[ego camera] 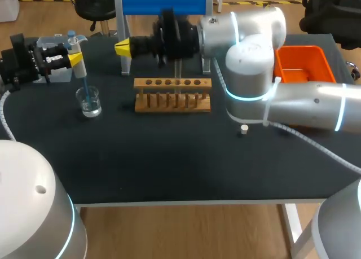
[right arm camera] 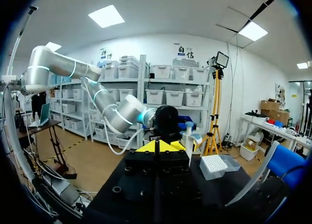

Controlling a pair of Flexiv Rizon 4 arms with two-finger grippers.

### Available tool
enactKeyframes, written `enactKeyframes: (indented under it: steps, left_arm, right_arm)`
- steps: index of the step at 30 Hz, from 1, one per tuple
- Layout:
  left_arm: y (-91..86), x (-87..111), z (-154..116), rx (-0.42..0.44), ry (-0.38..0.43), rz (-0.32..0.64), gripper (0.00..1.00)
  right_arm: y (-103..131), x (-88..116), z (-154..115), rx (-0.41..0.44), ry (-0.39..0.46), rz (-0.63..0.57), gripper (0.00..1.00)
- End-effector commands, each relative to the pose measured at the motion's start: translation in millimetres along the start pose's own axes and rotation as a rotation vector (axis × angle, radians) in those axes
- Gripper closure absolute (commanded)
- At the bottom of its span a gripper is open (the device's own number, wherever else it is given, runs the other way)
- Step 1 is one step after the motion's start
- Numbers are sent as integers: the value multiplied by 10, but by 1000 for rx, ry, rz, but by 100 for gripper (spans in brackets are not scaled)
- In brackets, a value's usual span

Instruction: Invert the test tube, pick up the pipette, mount the tip to pipette, aspirate from beaker and dispense into the tube, eject the tip, return the pipette, and cap with the stopper.

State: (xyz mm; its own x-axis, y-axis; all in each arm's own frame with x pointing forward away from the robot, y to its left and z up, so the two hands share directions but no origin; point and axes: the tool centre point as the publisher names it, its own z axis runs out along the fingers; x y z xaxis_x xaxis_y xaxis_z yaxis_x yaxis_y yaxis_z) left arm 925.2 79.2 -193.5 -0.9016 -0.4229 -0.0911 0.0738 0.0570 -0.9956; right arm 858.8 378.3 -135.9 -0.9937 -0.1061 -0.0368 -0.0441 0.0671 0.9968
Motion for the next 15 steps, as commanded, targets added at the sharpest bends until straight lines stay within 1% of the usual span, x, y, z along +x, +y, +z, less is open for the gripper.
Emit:
enactKeyframes:
  steps: [1, 9, 15]
  left_arm:
    - [1, 9, 4, 1, -5, 2, 100]
    - [1, 9, 4, 1, -5, 2, 100]
    - [1, 9, 4, 1, -5, 2, 100]
  right_arm:
    - [51, -102, 126, -5, 72, 5, 100]
    - [189, -190, 331, -35, 57, 26, 100]
    - [251, -276, 489, -52, 38, 45, 100]
